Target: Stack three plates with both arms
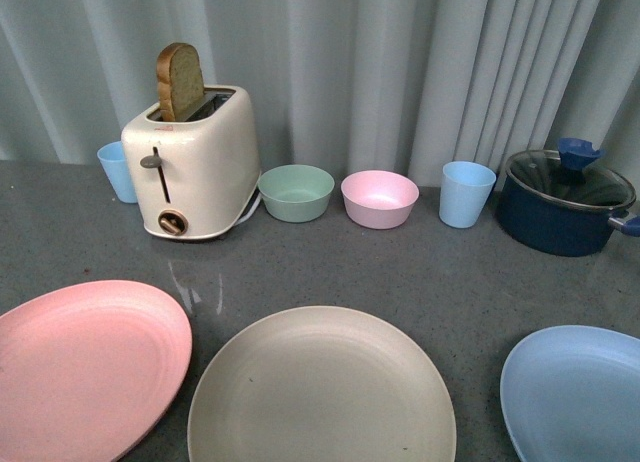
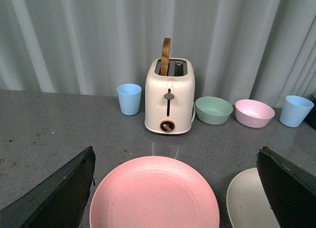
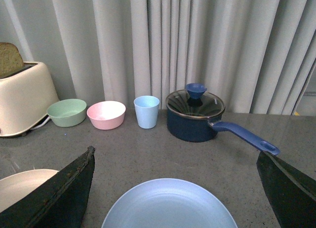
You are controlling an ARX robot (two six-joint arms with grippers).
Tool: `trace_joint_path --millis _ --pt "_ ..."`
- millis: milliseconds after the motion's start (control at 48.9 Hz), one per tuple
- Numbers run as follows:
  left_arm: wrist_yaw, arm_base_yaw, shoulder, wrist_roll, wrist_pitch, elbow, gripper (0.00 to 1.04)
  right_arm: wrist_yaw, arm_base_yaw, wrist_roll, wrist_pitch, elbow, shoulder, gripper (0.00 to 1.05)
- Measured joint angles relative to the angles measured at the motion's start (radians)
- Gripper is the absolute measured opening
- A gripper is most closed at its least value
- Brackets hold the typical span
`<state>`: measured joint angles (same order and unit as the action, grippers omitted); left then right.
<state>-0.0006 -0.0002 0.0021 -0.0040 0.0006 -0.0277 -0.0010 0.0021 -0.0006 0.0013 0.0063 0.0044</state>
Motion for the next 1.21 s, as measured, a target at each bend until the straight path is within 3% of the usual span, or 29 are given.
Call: trace_joint_path --millis 655,695,736,818,900,982,1207 --pt "0.027 0.013 0.021 -0.023 -0.036 -0.010 0.98 0.000 0.000 0.000 0.000 0.000 0.000 0.97" --pt "0.149 0.054 0.099 -0.105 -0.184 -0.068 0.98 0.001 0.000 0.000 0.000 0.000 0.000 0.97" --pt "0.188 0.080 0.163 -0.131 -0.232 -0.097 0.98 0.000 0.000 0.000 0.000 0.000 0.000 0.97" --pt "0.336 0.219 0.373 -0.181 -0.170 -0.164 0.98 0.000 -0.001 0.000 0.000 0.000 0.000 0.97" --pt "0.446 0.344 0.623 -0.082 -0.060 -0.278 0.98 0.000 -0.001 0.000 0.000 0.000 0.000 0.97" --pt "0.451 0.380 0.877 0.058 -0.047 -0.364 0.98 0.000 -0.002 0.000 0.000 0.000 0.000 0.97" --pt "0.417 0.353 1.374 0.241 0.039 -0.509 0.98 0.000 -0.002 0.000 0.000 0.000 0.000 0.97"
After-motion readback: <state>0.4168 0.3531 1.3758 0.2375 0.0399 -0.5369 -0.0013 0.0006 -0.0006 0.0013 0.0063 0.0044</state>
